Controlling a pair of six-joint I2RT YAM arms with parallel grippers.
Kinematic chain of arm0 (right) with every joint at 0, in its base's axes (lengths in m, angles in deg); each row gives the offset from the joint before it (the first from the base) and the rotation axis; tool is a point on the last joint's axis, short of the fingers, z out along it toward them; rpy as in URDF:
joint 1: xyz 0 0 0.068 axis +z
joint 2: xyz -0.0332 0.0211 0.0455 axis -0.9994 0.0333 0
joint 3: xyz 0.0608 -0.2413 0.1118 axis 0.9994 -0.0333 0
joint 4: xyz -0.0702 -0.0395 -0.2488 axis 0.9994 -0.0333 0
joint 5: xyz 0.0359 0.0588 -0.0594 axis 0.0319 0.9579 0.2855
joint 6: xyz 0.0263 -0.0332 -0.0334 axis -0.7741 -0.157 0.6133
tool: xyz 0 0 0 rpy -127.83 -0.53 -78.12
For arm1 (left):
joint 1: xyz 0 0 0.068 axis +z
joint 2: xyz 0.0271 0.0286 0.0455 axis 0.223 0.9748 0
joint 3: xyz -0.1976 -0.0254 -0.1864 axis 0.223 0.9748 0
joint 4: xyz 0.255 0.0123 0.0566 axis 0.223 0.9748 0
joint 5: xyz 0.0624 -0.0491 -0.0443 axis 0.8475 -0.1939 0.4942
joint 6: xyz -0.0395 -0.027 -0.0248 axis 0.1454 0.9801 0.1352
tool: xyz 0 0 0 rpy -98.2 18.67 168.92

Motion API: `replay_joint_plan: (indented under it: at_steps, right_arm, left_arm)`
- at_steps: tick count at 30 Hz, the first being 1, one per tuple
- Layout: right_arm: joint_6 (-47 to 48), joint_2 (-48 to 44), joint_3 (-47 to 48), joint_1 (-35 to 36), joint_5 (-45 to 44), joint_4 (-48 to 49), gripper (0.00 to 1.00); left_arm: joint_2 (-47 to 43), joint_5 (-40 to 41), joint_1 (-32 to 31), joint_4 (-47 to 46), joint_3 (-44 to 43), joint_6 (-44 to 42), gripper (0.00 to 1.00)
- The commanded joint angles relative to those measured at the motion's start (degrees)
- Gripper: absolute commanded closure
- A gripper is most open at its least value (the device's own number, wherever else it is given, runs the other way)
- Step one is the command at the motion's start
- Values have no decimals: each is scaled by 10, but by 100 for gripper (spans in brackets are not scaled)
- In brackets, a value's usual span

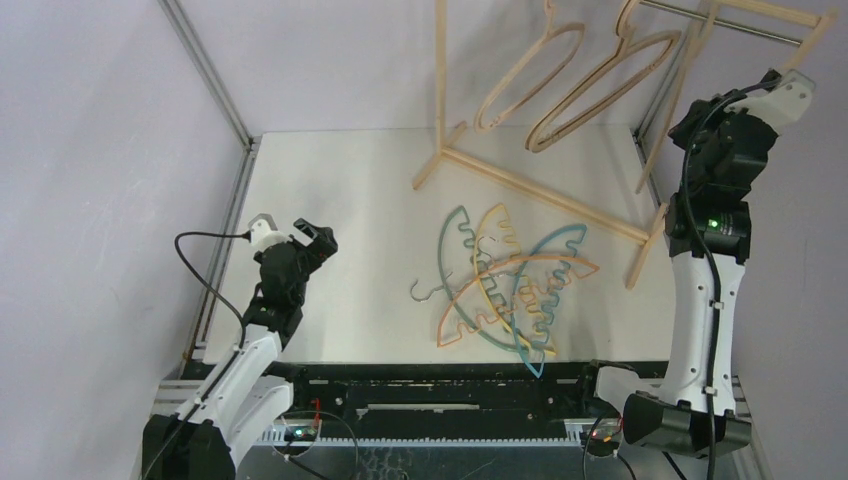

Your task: Organize the hangers

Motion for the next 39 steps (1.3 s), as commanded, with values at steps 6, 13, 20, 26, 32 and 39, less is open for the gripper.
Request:
replay_joint_plan:
  at_steps: [6,13,20,26,32,39]
  right_arm:
    - [11,31,4,-23,-1,116,98]
    - [-8,82,42,-22,18,144,97]
    - [-27,148,108,2,41,120,97]
    - [8,224,190,74,20,93,97]
    - [21,288,279,118,3,68,96]
    - [28,380,403,160,-4,23,96]
  left_arm:
    - [-2,2,3,-11,6,-12,0]
    - [-4,7,3,-7,6,-16,0]
    - [-4,7,3,-5,4,-15,0]
    - [-5,6,3,-2,5,-18,0]
    - [-16,8,3,-3,10,-18,0]
    - [-8,6,3,-7,9,-18,0]
